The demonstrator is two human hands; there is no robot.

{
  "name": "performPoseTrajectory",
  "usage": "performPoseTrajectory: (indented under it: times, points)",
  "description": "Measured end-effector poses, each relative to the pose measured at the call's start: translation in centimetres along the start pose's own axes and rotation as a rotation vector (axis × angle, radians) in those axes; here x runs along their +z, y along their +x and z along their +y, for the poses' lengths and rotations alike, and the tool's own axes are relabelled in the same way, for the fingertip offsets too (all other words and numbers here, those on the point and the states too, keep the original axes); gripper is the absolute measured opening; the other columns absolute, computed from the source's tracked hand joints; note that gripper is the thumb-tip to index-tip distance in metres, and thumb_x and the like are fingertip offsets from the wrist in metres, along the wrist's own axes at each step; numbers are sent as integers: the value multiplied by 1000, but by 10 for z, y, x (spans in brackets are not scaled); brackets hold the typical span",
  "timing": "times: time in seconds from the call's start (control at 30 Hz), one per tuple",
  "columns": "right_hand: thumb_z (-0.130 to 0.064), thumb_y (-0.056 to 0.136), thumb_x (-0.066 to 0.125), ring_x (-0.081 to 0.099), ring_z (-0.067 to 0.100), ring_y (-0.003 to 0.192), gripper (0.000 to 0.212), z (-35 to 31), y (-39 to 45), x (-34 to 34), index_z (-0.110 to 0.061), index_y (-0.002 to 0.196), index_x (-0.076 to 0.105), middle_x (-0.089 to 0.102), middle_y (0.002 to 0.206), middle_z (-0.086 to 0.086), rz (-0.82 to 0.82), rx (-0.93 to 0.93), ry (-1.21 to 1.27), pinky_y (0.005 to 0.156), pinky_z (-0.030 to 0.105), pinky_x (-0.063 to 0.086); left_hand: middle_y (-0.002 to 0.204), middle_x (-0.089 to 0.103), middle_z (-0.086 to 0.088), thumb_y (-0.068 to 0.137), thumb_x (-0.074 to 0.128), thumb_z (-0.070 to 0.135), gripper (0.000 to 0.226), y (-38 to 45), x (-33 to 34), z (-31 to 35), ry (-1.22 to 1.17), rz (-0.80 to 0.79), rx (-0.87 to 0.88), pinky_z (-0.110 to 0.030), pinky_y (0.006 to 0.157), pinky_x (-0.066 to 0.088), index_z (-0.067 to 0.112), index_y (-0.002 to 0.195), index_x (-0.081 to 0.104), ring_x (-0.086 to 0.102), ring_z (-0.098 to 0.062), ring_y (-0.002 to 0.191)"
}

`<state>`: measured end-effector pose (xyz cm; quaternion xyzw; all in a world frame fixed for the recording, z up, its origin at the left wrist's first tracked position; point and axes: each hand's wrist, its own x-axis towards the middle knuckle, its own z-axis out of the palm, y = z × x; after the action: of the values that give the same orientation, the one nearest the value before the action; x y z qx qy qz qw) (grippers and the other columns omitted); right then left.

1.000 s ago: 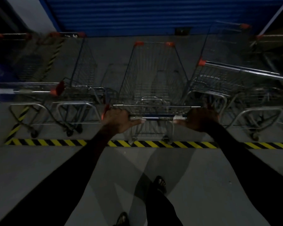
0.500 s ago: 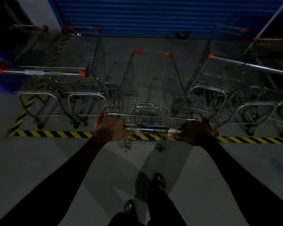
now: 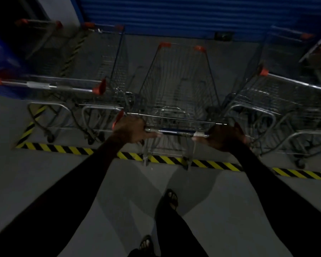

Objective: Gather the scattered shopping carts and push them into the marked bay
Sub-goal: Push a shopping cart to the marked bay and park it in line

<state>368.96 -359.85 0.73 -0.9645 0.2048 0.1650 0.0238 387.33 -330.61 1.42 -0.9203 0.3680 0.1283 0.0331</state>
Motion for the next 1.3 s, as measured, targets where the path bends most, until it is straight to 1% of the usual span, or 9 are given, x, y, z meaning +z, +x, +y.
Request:
performPoseTrajectory:
  times: [0.13, 0.23, 0.4, 0.5, 0.63, 0.77, 0.93, 1.13, 1.3]
  points:
    - [-116, 55, 6, 65, 21, 124, 120, 14, 50, -16, -35, 106, 79, 77, 118, -8, 32, -8, 11, 124, 62, 18, 123, 76, -2, 78, 35, 102, 84, 43, -23, 0, -12, -21, 5, -61, 128, 9, 30, 96, 75, 62, -26, 130]
    - [-116, 56, 10, 69, 20, 115, 115, 20, 78, -24, -34, 98, 79, 78, 102, -9, 46, -13, 15, 122, 61, 22, 113, 77, -2, 78, 31, 103, 75, 70, -28, -6, 19, -7, 16, -62, 127, 2, 31, 65, 50, 66, -24, 124]
    - [-115, 58, 13, 69, 12, 80, 111, 21, 113, -28, -27, 72, 78, 68, 62, -11, 38, -15, 26, 112, 54, 38, 93, 77, 4, 74, 28, 106, 78, 104, -29, -20, 63, 15, 24, -58, 127, 14, 32, 58, 46, 71, -19, 108]
    - [-116, 55, 9, 68, 12, 87, 110, 22, 129, -31, -35, 79, 79, 68, 65, -14, 43, -14, -2, 112, 54, 34, 88, 76, 9, 71, 20, 110, 87, 121, -27, -30, 70, 9, 1, -60, 125, 12, 34, 66, 61, 71, -18, 107]
    - [-116, 57, 12, 69, 12, 88, 96, 21, 149, -30, -42, 67, 73, 69, 69, -15, 35, -41, 67, 114, 55, 37, 90, 75, 11, 62, 8, 114, 112, 137, -24, -41, 48, -8, -17, -58, 123, 16, 39, 104, 79, 70, -17, 108]
    - [-114, 62, 19, 65, 11, 72, 90, 19, 161, -27, -38, 56, 68, 66, 58, -13, 32, -50, 116, 107, 60, 45, 104, 77, 6, 66, 14, 113, 108, 141, -28, -49, 61, -14, -28, -62, 124, 14, 33, 100, 78, 70, -21, 111]
    - [-113, 62, 9, 67, 12, 91, 93, 6, 158, -39, -40, 55, 65, 71, 78, -16, 17, -43, 11, 119, 57, 23, 82, 75, 11, 66, 10, 112, 108, 137, -30, -54, 84, 37, -11, -65, 125, 5, 32, 86, 79, 72, -14, 102]
    - [-108, 73, 11, 64, 6, 119, 48, 0, 156, -47, -81, 66, 50, 76, 99, -22, 10, -114, -24, 126, 58, 5, 75, 69, 7, 73, 19, 109, 99, 134, -29, -59, 88, 72, -9, -64, 126, 5, 25, 75, 74, 72, -17, 95]
    - [-110, 69, 7, 60, 4, 127, 72, 3, 166, -37, -63, 71, 62, 72, 109, -32, 60, -94, -36, 126, 60, 3, 74, 71, 5, 70, 15, 110, 104, 137, -33, -63, 55, 52, -23, -65, 125, 5, 25, 75, 73, 72, -18, 92]
